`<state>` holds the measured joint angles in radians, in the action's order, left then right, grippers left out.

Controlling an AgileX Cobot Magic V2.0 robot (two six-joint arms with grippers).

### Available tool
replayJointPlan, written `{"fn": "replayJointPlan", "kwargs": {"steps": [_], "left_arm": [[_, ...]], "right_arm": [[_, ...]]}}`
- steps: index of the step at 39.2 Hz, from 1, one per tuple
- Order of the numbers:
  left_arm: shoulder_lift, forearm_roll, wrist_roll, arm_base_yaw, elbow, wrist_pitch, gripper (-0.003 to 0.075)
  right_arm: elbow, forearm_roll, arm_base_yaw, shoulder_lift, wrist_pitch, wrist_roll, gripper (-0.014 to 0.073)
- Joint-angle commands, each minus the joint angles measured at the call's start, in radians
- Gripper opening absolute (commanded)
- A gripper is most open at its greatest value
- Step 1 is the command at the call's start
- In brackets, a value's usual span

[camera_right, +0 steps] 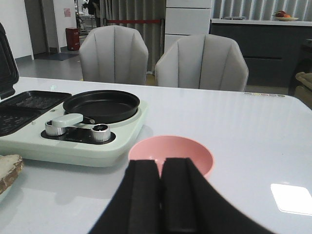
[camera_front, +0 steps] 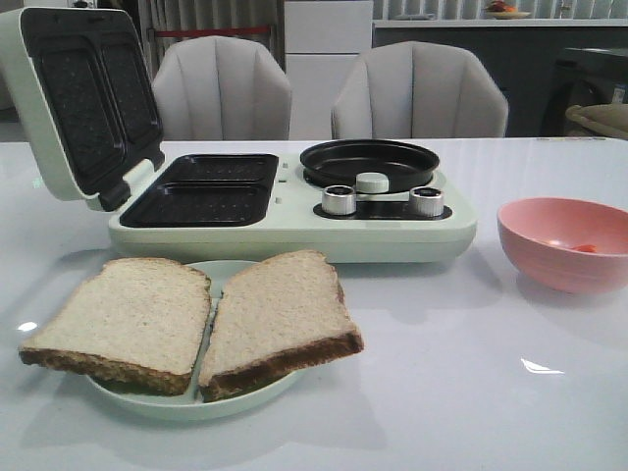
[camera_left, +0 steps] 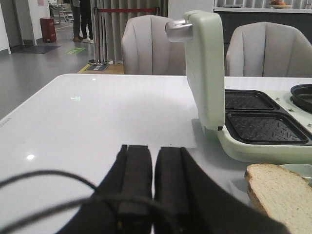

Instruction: Make breakfast with bread and shrimp

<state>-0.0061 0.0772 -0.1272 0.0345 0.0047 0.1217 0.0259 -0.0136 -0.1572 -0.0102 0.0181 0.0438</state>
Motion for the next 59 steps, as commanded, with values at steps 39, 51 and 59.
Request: {"fn": "replayJointPlan", "kwargs": {"steps": [39, 51, 59], "left_arm": [[-0.016, 0.001, -0.006, 0.004, 0.023, -0.155, 0.0114], [-0.016, 0.031, -0.001, 0.004, 0.023, -0.406, 0.0114], [-0.012, 0.031, 0.000, 0.004, -0.041, -0.530, 0.0114]], "right_arm": [[-0.016, 0.000, 0.005, -0.023, -0.077, -0.008, 0.0134], [-0.016, 0.000, 0.005, -0.023, -0.077, -0.008, 0.0134], [-0.016, 0.000, 0.005, -0.023, -0.077, -0.008, 0.0134]]}}
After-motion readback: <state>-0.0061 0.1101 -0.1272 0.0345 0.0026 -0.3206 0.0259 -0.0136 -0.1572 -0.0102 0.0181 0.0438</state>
